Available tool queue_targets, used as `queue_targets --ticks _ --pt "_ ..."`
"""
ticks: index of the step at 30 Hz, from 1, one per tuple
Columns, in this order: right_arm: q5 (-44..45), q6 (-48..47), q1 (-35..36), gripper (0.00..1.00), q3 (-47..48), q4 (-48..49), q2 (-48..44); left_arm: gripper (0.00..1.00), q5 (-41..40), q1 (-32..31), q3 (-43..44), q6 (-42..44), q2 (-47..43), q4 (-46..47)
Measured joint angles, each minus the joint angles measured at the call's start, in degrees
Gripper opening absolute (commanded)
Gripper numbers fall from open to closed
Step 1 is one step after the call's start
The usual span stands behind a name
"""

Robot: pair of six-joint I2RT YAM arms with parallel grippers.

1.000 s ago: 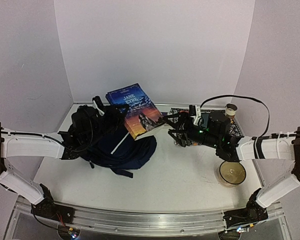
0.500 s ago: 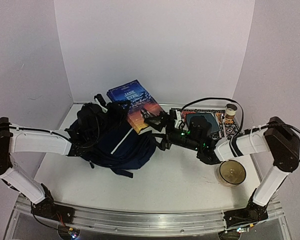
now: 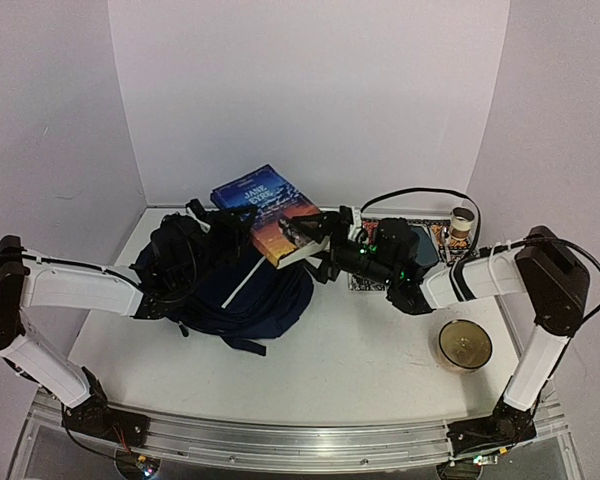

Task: Pack the student bag
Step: Pass from the left arm to the right

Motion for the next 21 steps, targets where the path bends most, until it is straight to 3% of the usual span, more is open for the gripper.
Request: queue_targets --ticks 4,11,14,21 --pt "-0.33 0.33 -1.08 0.71 1.03 -0.34 0.02 0.00 -0.66 0.46 -2.49 -2.02 -0.37 0.08" --pt "-1.30 0.67 -1.21 0.01 1.85 -0.95 0.48 0.00 -0.94 0.56 -4.67 -3.36 -2.26 1.76" --pt "-1.65 0.77 -1.15 0.00 1.84 -1.04 0.52 0.11 -1.29 0.53 -6.08 -3.02 -2.52 2.16" --pt "-5.20 -0.12 -1.18 0.00 -0.47 -1.36 0.07 0.52 -0.96 -0.47 -12.97 -1.07 -6.90 3.65"
